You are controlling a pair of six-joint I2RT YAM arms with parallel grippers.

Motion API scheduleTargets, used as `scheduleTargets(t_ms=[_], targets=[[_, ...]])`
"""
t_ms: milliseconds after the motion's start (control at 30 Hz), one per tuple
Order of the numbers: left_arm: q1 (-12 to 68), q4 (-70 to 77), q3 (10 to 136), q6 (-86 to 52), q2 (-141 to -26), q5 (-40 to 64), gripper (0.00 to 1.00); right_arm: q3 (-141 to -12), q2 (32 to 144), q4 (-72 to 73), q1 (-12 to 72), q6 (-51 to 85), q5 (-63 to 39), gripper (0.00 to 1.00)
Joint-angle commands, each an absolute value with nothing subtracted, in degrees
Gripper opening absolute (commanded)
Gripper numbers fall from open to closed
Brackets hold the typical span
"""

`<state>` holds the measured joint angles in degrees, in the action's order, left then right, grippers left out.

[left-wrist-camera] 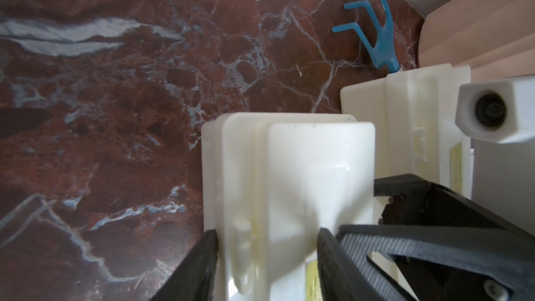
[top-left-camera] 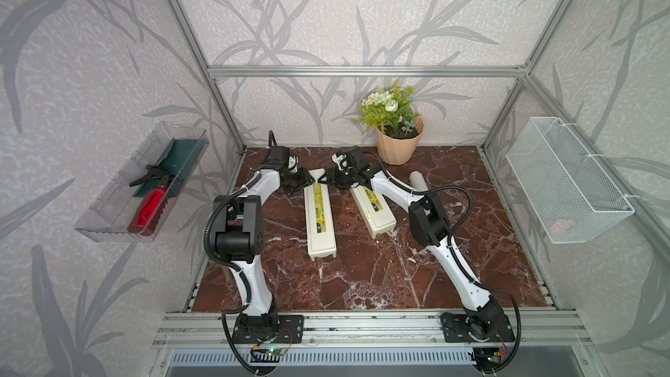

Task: Put plastic wrap rolls into dispensers
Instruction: Close the lid on the plastic wrap cutting box.

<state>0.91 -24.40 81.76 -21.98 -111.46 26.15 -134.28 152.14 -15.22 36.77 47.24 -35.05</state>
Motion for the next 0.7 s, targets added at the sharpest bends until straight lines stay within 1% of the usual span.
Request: scheduleTargets(t_ms=[0,33,67,167,367,433,500,567,667], targets=[[2.54,-33.41,81.67,-18.39,-117.09,26.04,0.54,-133.81,158.26,-17.17,40.78,50.06,-39.73,0.41],[2.50,-33.78,81.92,-18.21,-117.52,26.28,0.54,-133.81,158.46,-17.93,40.83,50.31,-40.15,0.38],[2.53,-34.08,82.00,-18.12,-117.76,26.28,0.54,-133.70,158.40,-19.03,40.93,49.78,-40.08,0.37],[2.55,-33.78,81.25,-18.11,-117.13,26.10,0.54,-132.43,156.80,-23.42,41.39,46.69,-38.72,0.37],[2.80,-34.69,82.69,-16.44,-117.57,25.82,0.54,-123.18,151.44,-24.30,42.51,46.21,-36.83,0.36],[3.50,-35.82,84.70,-14.79,-118.40,24.51,0.54,-121.40,150.69,-24.43,42.71,45.53,-36.16,0.37],[4.50,-37.96,87.51,-12.47,-119.62,22.34,0.54,-120.07,150.22,-24.14,42.67,45.51,-35.87,0.42],[5.52,-40.39,90.31,-10.37,-120.87,20.29,0.54,-119.06,149.15,-23.88,42.80,45.20,-35.20,0.43],[5.94,-40.14,91.33,-9.77,-121.30,20.55,0.54,-116.04,146.62,-21.46,43.27,46.21,-34.31,0.45]])
